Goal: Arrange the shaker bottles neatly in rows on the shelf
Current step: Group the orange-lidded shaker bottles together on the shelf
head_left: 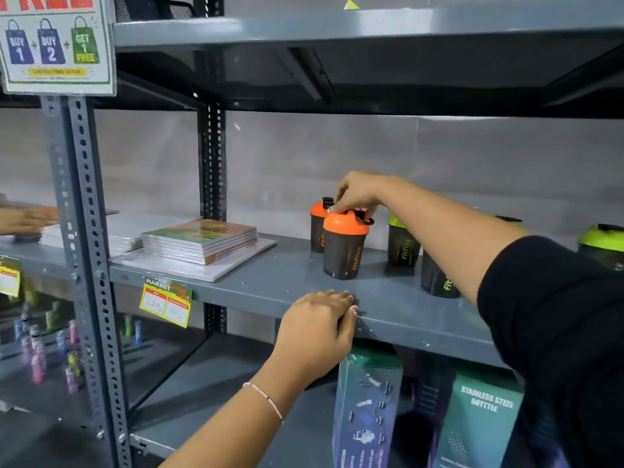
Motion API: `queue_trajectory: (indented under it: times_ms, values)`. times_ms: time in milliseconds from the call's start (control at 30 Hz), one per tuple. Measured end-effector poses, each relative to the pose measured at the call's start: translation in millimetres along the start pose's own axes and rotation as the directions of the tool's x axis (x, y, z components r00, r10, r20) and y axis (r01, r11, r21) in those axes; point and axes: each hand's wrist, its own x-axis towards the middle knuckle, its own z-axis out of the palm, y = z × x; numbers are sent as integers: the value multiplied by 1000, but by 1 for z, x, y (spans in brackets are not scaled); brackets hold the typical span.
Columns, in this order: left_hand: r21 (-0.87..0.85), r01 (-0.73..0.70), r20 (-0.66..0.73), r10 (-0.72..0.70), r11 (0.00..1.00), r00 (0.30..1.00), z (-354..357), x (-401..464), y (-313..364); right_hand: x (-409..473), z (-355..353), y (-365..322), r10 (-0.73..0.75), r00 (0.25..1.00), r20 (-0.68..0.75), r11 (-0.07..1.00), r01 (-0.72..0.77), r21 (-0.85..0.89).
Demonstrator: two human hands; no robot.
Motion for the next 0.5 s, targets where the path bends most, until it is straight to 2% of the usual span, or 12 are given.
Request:
queue_trajectory:
  times_ms: [67,233,400,500]
  values:
    - [4,-5,-9,5,1000,1000,0,0,0,1,5,-4,44,999,-32,998,-45,-36]
    - [15,-15,-28,15,1000,1000,3,0,-1,7,21,-14,125,967,-222,973,-164,-163]
    - [19,6,-23,-5,1000,1000,5,1,-3,2,20,-19,161,961,-223,974,-192,-123]
    - [27,16,-14,-16,1000,1000,5,1,-2,-22,12,-23,200,965,-170,978,-207,-21]
